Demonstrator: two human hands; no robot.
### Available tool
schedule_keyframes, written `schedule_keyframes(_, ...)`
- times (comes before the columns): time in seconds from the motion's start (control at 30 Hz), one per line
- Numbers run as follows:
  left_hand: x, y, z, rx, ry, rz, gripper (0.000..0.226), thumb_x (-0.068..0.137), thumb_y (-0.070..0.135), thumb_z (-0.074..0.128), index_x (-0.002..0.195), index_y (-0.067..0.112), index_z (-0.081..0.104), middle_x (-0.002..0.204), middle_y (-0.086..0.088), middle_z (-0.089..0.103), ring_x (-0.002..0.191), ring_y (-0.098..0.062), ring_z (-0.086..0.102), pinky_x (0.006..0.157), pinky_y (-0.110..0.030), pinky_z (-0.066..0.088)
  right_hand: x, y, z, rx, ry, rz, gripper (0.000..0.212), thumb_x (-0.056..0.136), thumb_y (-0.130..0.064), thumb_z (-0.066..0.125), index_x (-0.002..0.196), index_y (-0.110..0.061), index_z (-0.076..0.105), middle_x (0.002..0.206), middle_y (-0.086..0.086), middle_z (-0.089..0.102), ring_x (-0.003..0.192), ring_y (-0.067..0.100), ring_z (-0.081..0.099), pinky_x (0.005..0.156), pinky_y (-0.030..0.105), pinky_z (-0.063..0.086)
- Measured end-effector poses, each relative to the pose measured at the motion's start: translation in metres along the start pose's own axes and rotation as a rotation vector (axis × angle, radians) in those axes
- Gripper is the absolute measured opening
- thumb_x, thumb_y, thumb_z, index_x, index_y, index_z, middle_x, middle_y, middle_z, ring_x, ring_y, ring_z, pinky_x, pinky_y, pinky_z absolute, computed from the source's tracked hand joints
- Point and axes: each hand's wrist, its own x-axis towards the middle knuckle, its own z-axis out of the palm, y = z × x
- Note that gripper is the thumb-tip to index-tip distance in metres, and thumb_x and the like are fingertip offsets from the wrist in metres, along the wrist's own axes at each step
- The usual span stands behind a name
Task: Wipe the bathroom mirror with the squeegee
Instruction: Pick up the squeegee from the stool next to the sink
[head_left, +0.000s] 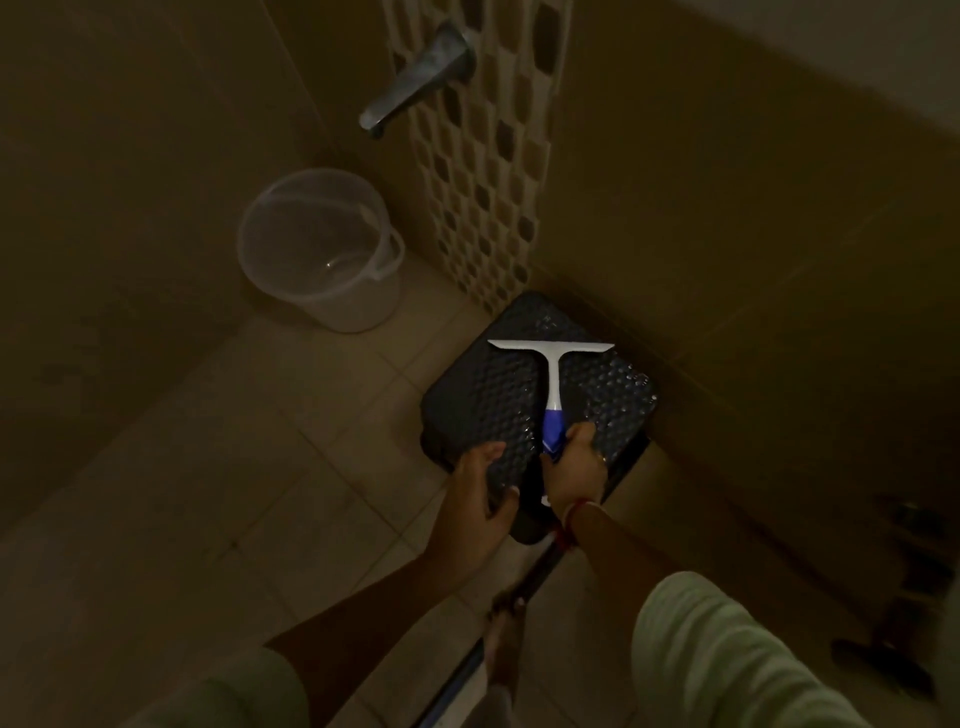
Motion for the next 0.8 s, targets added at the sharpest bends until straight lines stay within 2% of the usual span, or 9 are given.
schedule_keyframes(0.13,-0.007,0.006,-0.007,-0.021,0.005,-0.049,0.046,0.084,0.009,0.062,0.126,0.015,0.044,0.121,-0.002,0.054,0.116,-0.012,0.050,0.096,-0.023,0.042,-0.012,-0.007,-0.014,0.112,-0.025,0.027,0.043,0.081,-0.012,0.066,0.115,-0.013,0.041,0.110,0.016,0.064,0.097,0.033,0.064,0.077,0.032,0.049)
schedule_keyframes(0.27,-0.019,0.030,-0.012,0.083,0.061,-0.051,0.041,0.087,0.017,0.059,0.125,0.015,0.043,0.121,-0.001,0.053,0.111,-0.008,0.049,0.090,-0.021,0.041,-0.040,-0.015,-0.045,0.139,0.029,-0.043,0.047,0.083,-0.021,0.064,0.124,-0.018,0.042,0.115,0.008,0.060,0.080,0.013,0.055,0.058,0.013,0.036)
schedule_keyframes(0.3,-0.023,0.039,-0.013,0.100,0.082,-0.043,0.039,0.088,0.018,0.058,0.125,0.014,0.043,0.121,-0.001,0.052,0.110,-0.007,0.047,0.089,-0.019,0.038,-0.049,-0.015,-0.057,0.105,0.042,-0.085,0.045,0.083,-0.025,0.064,0.122,-0.021,0.042,0.114,0.006,0.060,0.078,0.013,0.056,0.057,0.015,0.039)
schedule_keyframes(0.37,-0.030,0.060,-0.015,0.107,0.100,-0.030,0.036,0.089,0.021,0.056,0.122,0.018,0.042,0.118,0.003,0.048,0.107,-0.004,0.045,0.086,-0.017,0.037,-0.071,-0.016,-0.081,0.056,0.046,-0.167,0.040,0.084,-0.029,0.062,0.117,-0.024,0.040,0.113,0.004,0.061,0.080,0.017,0.064,0.065,0.029,0.053)
schedule_keyframes(0.43,-0.035,0.085,-0.019,0.082,0.098,-0.015,0.031,0.089,0.022,0.055,0.115,0.025,0.040,0.113,0.008,0.047,0.106,-0.007,0.047,0.085,-0.021,0.042,-0.092,-0.016,-0.106,0.050,0.041,-0.251,0.038,0.085,-0.029,0.061,0.116,-0.026,0.040,0.114,0.001,0.060,0.080,0.016,0.066,0.070,0.037,0.057)
schedule_keyframes(0.53,-0.050,0.131,-0.025,0.040,0.091,0.073,0.025,0.089,0.019,0.055,0.100,0.033,0.037,0.099,0.017,0.047,0.099,-0.009,0.053,0.087,-0.037,0.050,-0.127,-0.015,-0.151,0.079,0.098,-0.378,0.038,0.084,-0.029,0.061,0.117,-0.028,0.040,0.117,-0.002,0.059,0.079,0.013,0.066,0.069,0.033,0.056)
schedule_keyframes(0.67,-0.080,0.199,-0.027,0.027,0.149,0.222,0.020,0.092,0.026,0.049,0.089,0.043,0.040,0.091,0.015,0.053,0.089,0.003,0.055,0.085,-0.036,0.050,-0.178,-0.006,-0.210,0.173,0.223,-0.520,0.039,0.083,-0.028,0.064,0.117,-0.027,0.044,0.111,-0.009,0.059,0.078,0.003,0.064,0.069,0.017,0.055)
schedule_keyframes(0.73,-0.102,0.237,-0.023,-0.002,0.185,0.339,0.015,0.092,0.030,0.044,0.089,0.045,0.040,0.090,0.016,0.052,0.089,0.007,0.051,0.085,-0.034,0.047,-0.206,0.000,-0.244,0.191,0.297,-0.590,0.037,0.081,-0.030,0.064,0.114,-0.028,0.045,0.103,-0.014,0.057,0.076,0.003,0.062,0.067,0.020,0.055)
schedule_keyframes(0.8,-0.124,0.270,-0.021,-0.007,0.193,0.469,0.008,0.090,0.037,0.039,0.090,0.045,0.040,0.091,0.017,0.051,0.091,0.006,0.050,0.086,-0.032,0.041,-0.228,0.002,-0.275,0.211,0.367,-0.665,0.034,0.080,-0.031,0.062,0.110,-0.029,0.045,0.099,-0.011,0.059,0.072,0.006,0.061,0.063,0.027,0.055)
